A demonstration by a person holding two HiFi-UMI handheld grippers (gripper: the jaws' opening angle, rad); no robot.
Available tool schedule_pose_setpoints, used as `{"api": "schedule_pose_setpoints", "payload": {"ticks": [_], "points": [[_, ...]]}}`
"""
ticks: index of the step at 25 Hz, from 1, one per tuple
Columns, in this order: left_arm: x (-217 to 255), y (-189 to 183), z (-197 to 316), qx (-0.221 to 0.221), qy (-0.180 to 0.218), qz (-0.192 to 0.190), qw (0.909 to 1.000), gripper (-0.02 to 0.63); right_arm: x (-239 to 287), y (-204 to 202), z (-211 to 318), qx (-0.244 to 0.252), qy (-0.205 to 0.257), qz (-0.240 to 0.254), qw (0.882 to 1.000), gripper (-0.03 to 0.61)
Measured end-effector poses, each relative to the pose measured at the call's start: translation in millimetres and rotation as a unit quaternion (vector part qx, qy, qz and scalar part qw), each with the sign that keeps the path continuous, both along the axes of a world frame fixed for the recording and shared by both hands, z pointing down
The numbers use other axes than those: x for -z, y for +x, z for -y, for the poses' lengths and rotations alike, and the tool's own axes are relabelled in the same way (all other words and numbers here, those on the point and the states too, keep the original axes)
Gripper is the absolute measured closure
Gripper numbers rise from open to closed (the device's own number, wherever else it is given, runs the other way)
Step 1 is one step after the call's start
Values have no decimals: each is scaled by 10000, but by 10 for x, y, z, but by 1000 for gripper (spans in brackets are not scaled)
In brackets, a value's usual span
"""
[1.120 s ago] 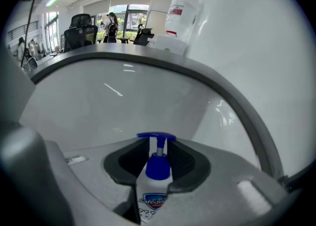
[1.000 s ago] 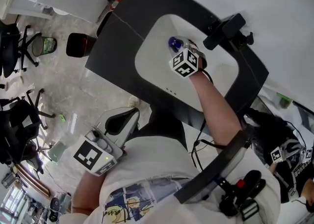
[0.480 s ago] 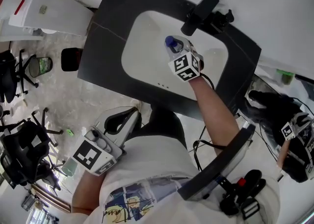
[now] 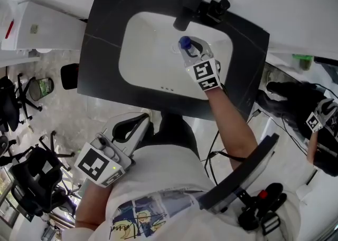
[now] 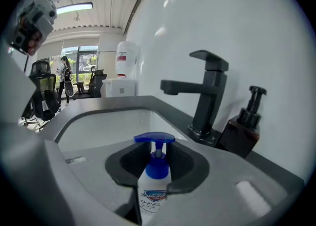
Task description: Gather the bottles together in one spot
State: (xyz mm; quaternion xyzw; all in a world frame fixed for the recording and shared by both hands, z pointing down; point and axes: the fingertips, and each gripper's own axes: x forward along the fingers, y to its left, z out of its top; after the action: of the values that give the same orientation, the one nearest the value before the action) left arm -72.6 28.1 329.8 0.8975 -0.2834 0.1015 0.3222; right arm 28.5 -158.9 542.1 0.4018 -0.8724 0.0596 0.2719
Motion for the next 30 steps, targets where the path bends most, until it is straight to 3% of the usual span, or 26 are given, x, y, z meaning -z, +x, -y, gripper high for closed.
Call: {"api": "schedule_pose_setpoints", "payload": {"ticks": [7,16,24,30], "points": [[20,133,-15,-360,68,-28,9993,612,444,429,8,-784,363,461,9952,488],[75,282,-5,-703,152,-65,9974,612,1016,1083,81,-1616,884,935,9784,488],[95,458,61,-847,187,-85,9962,612,1288,1672,264,-2002,1194,1031,9670,488],[102,561,197,-794,224,-73,9966,612,1339,1901,540,-2009,1320,982,9657,488]]}}
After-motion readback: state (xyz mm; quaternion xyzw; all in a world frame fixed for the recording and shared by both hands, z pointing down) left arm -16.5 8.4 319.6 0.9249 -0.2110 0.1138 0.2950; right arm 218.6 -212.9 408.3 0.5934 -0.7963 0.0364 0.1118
